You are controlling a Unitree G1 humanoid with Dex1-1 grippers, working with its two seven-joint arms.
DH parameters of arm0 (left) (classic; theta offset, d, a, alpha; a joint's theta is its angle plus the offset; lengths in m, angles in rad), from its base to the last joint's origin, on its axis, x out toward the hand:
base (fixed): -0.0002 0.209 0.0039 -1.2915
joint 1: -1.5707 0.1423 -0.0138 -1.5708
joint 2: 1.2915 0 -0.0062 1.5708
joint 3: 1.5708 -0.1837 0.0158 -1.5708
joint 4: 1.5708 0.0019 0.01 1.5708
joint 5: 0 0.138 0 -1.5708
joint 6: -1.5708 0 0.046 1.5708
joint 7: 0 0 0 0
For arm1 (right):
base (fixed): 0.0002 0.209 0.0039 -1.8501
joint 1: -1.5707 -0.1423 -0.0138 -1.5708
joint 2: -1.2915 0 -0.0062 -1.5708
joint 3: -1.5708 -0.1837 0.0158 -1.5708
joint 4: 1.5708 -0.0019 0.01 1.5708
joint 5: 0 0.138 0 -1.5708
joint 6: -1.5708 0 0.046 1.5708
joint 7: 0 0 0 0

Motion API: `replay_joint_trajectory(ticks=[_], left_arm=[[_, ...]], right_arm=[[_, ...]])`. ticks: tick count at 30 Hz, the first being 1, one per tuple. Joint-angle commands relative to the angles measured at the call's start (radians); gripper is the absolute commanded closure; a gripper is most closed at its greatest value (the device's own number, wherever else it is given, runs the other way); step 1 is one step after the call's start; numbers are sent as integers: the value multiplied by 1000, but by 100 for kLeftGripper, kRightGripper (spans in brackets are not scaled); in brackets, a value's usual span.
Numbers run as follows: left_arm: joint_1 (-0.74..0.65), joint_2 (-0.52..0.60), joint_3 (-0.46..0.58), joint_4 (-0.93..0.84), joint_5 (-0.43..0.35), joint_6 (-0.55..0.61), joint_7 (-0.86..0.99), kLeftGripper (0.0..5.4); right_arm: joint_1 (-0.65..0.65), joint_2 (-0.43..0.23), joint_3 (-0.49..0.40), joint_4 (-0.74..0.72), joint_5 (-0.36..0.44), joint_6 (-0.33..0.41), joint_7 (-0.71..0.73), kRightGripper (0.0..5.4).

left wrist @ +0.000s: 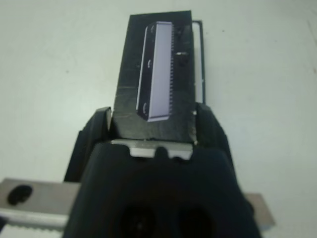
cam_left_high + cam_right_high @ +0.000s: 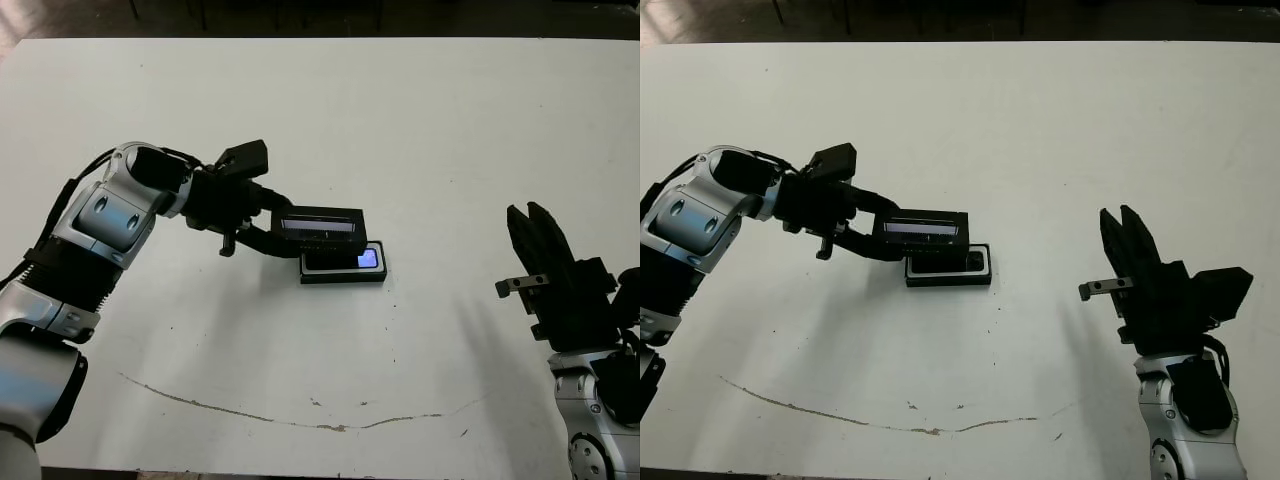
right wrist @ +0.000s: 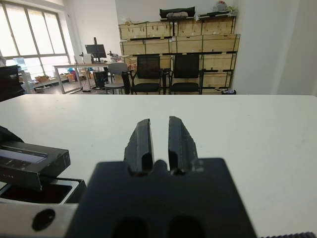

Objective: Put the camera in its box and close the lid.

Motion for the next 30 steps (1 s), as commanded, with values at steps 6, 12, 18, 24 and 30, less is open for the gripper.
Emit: replay_joint_trajectory(ticks=[6, 12, 18, 24, 30], left_arm=[[49, -10, -3, 52, 30, -43, -12, 366], [74, -38, -20, 70, 44, -65, -13, 366], [97, -56, -31, 63, 54, -61, -28, 366], [115, -59, -31, 40, 43, -48, -49, 366], [133, -47, -44, -5, 51, -33, -62, 368]], right_arm=[[1, -10, -13, 22, 19, 10, 24, 540], [5, -9, -9, 11, 14, 18, 13, 540], [8, -9, -8, 2, 20, 31, 9, 540], [10, -4, -6, 0, 15, 33, 5, 540], [12, -4, -4, 9, 13, 17, 12, 540]])
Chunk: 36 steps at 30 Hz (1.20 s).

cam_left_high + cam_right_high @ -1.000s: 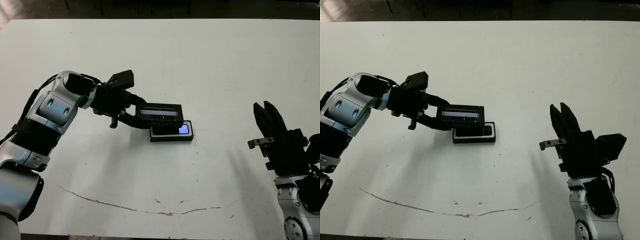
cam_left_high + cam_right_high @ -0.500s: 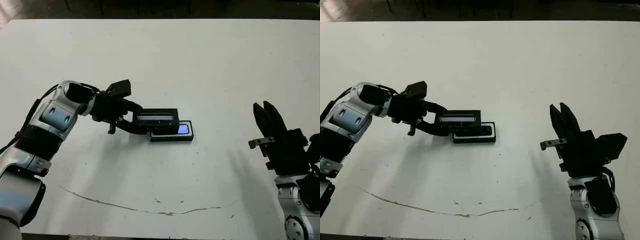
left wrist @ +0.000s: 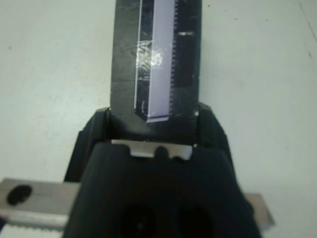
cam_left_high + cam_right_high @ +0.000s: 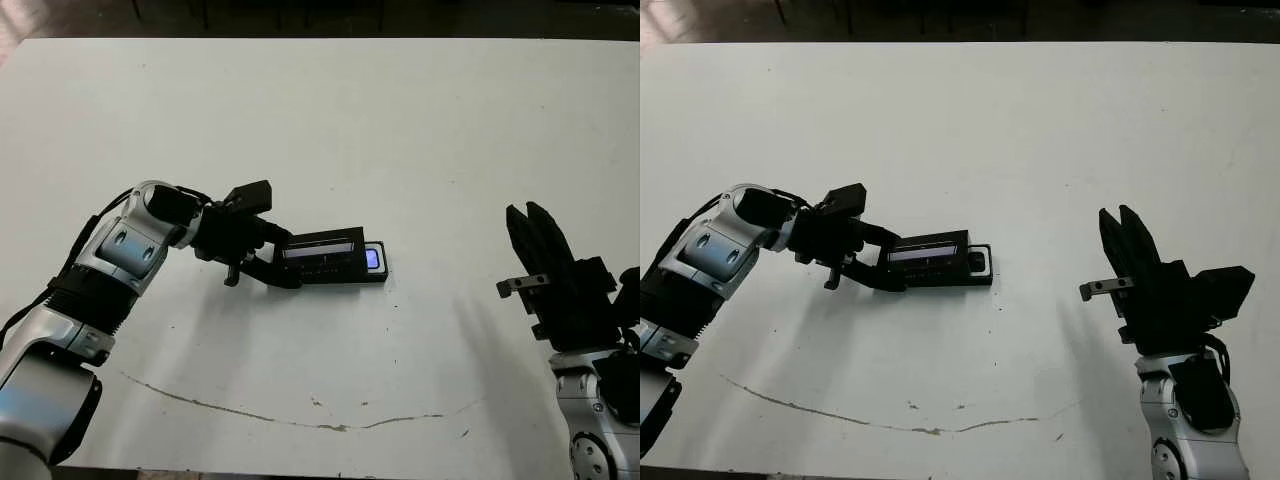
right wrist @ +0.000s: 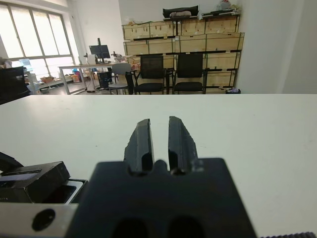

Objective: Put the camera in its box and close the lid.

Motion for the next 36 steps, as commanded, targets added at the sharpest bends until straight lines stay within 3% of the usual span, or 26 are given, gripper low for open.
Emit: replay_joint_trajectory(ticks=[1, 11, 24, 36], left_arm=[[42, 11, -34, -28, 16, 21, -31, 368], [69, -9, -31, -68, 25, 53, 8, 369], [108, -73, -92, -243, 72, 201, 174, 369], [115, -132, -137, -209, 93, 198, 214, 369]], right_arm=[[14, -2, 1, 5, -1, 16, -5, 540], [21, 0, 1, 2, -9, 13, -14, 540], [25, -1, 1, -4, -6, 13, -18, 540], [40, 4, 6, -3, -25, -9, -16, 540]])
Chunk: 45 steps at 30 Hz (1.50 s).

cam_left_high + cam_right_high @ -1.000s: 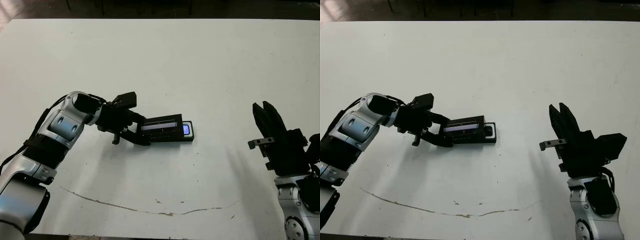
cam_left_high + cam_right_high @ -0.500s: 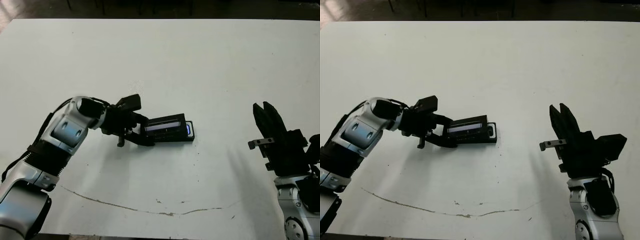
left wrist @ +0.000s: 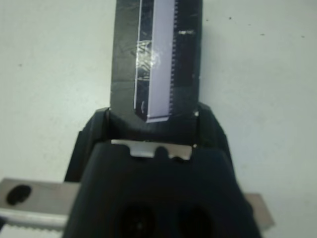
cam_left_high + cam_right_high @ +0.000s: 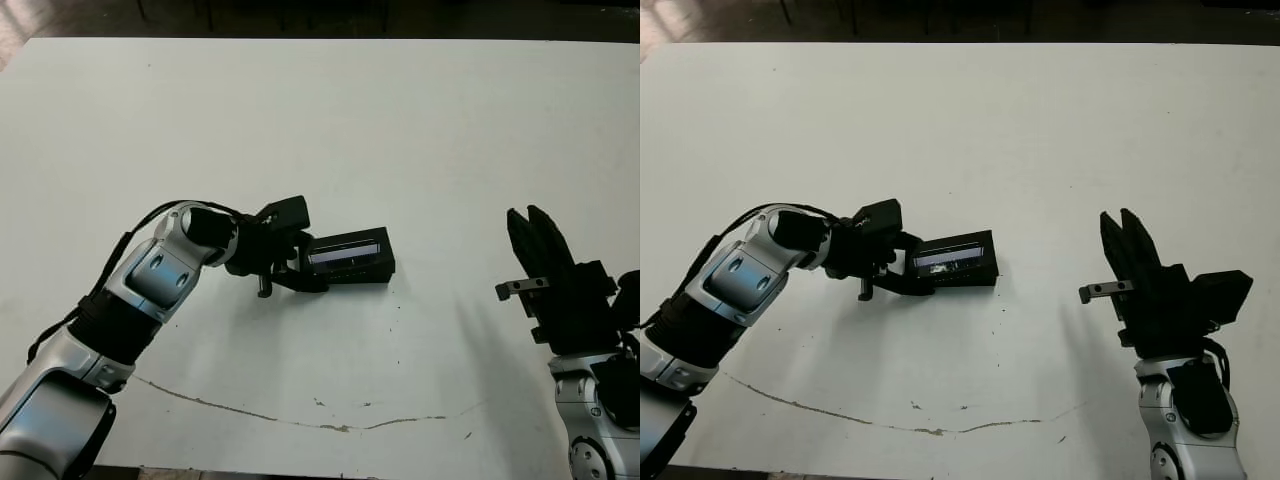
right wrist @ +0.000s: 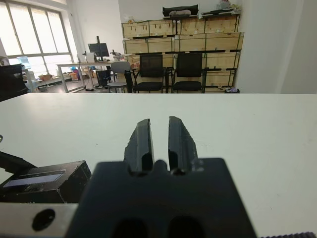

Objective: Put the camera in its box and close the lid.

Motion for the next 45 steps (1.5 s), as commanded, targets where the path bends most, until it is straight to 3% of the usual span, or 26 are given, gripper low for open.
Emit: replay_joint_trajectory(ticks=[1, 9, 21, 35, 45], left_arm=[[45, -55, -79, 28, 2, 3, -18, 369], [2, -93, -122, 50, 17, 14, -29, 369], [-98, -78, -232, 34, 110, 27, -97, 382], [-90, -63, -247, 13, 150, 9, -105, 382], [-88, -3, -241, 80, 162, -126, -157, 159]], right_arm=[[17, 1, -1, 12, -4, -12, 6, 540], [22, 6, 4, 16, 1, -14, 4, 540], [28, 14, 10, 18, 7, -13, 5, 540], [22, 5, 7, 13, 22, 7, 3, 540], [15, -3, 7, 15, 19, 4, 5, 540]])
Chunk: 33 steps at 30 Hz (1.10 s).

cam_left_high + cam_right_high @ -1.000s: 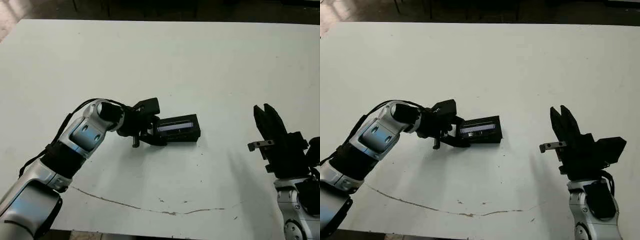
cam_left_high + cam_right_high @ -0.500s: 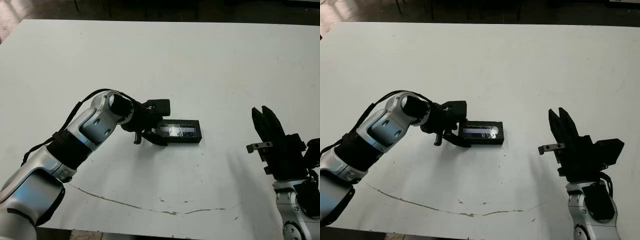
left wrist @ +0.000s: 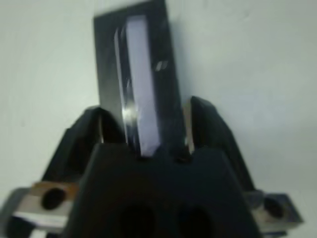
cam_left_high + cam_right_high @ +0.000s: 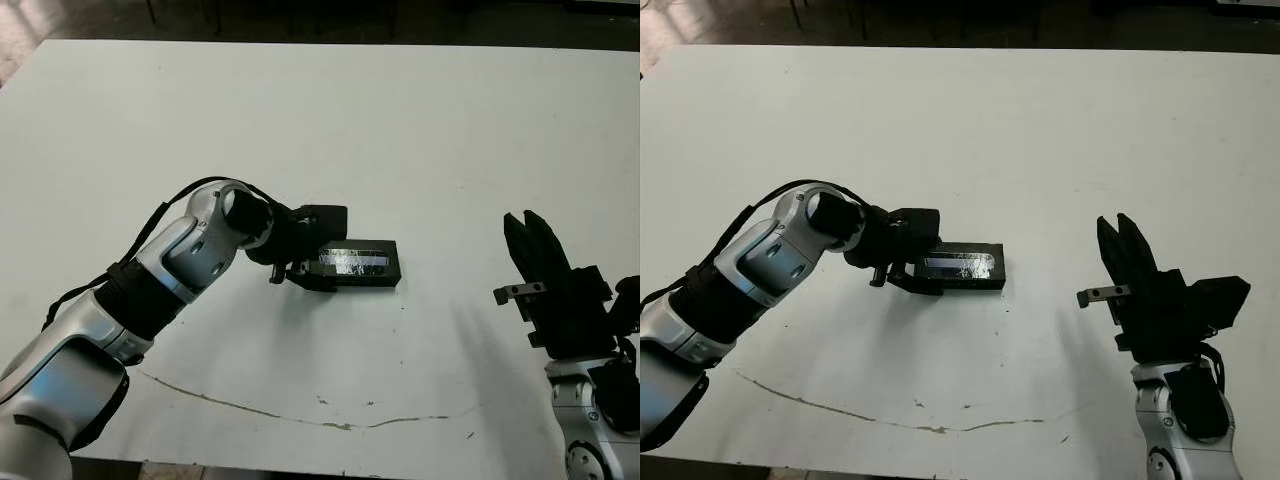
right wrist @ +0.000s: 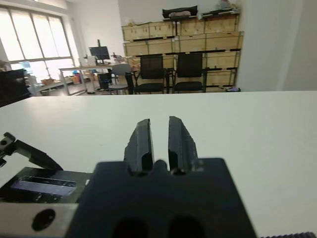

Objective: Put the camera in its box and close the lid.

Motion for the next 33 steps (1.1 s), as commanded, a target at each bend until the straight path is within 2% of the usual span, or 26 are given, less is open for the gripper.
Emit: replay_joint_trajectory(ticks=[1, 7, 12, 17, 20, 23, 27, 30, 32, 33], left_arm=[[76, 17, -52, 76, 0, -40, -59, 135], [115, 71, -15, 132, -33, -68, -83, 5], [146, 142, 40, 167, -45, -129, -68, 2], [173, 219, 128, 225, -44, -263, -31, 2], [188, 247, 192, 271, -68, -300, -12, 2], [197, 279, 232, 300, -58, -347, 12, 2], [207, 317, 265, 287, -47, -353, 43, 2], [207, 352, 294, 205, -16, -365, 95, 2], [202, 355, 335, 139, -30, -307, 127, 2], [201, 345, 366, 96, -50, -239, 146, 2]], right_arm=[[5, -9, -1, 6, -3, 23, 0, 540], [4, -8, 0, 13, 5, 15, 7, 540], [-8, -2, 3, 34, 9, 7, 15, 540], [-17, -4, 7, 36, 5, 15, 12, 540], [-22, -4, 7, 53, 8, -7, 25, 540], [-27, -3, 1, 61, 25, -6, 36, 540], [-26, -9, -7, 60, 31, -3, 44, 540], [-23, -14, -11, 49, 35, 10, 44, 540], [-22, -13, -11, 44, 36, 18, 42, 540], [-22, -11, -11, 44, 36, 17, 41, 540]])
